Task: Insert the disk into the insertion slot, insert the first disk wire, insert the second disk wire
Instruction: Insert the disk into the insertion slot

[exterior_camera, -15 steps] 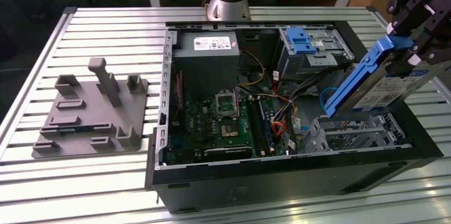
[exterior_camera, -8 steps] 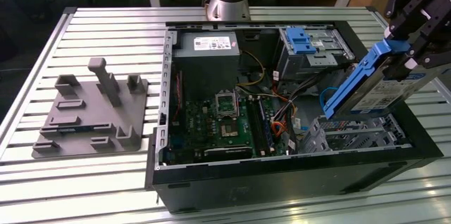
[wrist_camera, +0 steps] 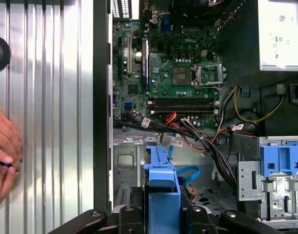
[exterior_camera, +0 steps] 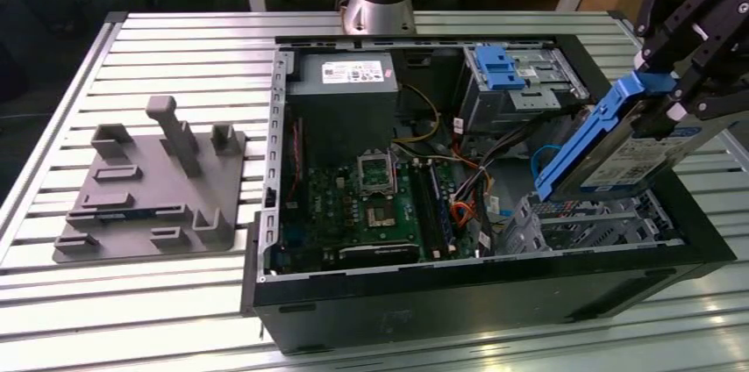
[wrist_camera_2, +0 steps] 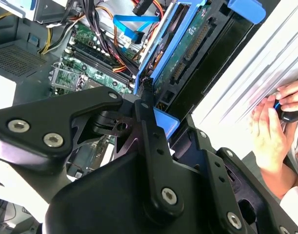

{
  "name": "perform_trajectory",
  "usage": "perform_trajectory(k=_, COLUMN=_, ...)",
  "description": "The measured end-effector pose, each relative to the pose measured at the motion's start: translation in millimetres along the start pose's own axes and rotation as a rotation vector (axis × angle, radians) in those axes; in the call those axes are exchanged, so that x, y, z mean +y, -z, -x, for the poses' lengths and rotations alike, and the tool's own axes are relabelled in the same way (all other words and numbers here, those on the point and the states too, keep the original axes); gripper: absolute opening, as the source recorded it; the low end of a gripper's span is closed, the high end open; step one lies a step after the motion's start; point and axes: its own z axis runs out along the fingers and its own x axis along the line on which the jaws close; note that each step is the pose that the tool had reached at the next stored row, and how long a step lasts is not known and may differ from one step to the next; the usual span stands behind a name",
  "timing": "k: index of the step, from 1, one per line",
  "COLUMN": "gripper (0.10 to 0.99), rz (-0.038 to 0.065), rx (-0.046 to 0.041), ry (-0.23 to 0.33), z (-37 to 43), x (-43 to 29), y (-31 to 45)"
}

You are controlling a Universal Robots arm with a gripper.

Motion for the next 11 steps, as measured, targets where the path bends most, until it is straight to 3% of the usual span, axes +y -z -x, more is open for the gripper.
perform_trajectory(k=11, gripper=0.365, rz=0.000, rx=0.0000, ry=-0.002, z=-0.4, x=-0.3, y=-6.0)
